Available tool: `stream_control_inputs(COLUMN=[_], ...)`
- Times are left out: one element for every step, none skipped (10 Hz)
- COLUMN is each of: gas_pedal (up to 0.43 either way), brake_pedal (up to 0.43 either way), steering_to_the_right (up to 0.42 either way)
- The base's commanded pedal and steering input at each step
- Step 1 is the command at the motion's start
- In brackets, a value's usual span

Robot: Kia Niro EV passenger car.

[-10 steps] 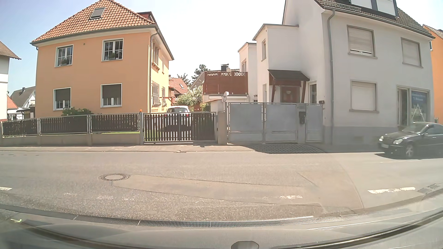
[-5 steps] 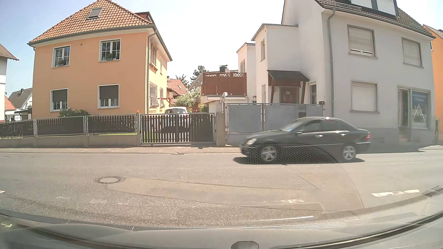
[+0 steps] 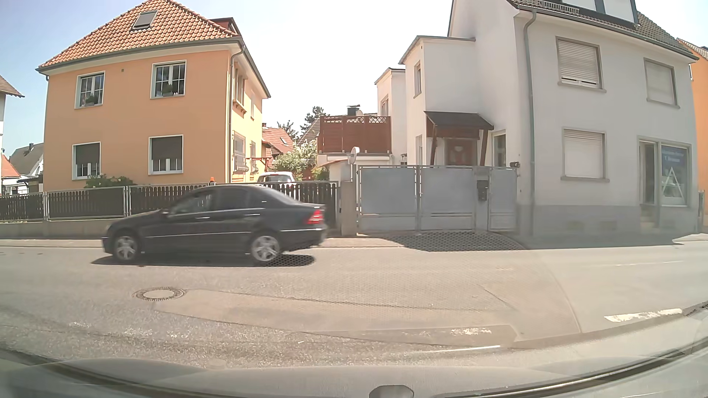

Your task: Follow the waypoints while adhering to traffic rules and regulations

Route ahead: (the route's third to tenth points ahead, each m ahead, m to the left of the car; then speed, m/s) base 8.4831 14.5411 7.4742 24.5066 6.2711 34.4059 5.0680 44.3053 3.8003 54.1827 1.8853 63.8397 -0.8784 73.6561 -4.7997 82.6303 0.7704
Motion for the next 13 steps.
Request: stream_control_inputs(gas_pedal=[0.0, 0.0, 0.0, 0.0, 0.0, 0.0, 0.0, 0.0, 0.0, 0.0, 0.0, 0.0, 0.0], brake_pedal=[0.244, 0.238, 0.195, 0.159, 0.159, 0.165, 0.165, 0.171, 0.177, 0.177, 0.177, 0.171, 0.116], steering_to_the_right=[0.079, 0.079, 0.079, 0.078, 0.078, 0.075, 0.068, 0.06, 0.05, 0.037, 0.025, 0.01, -0.022])
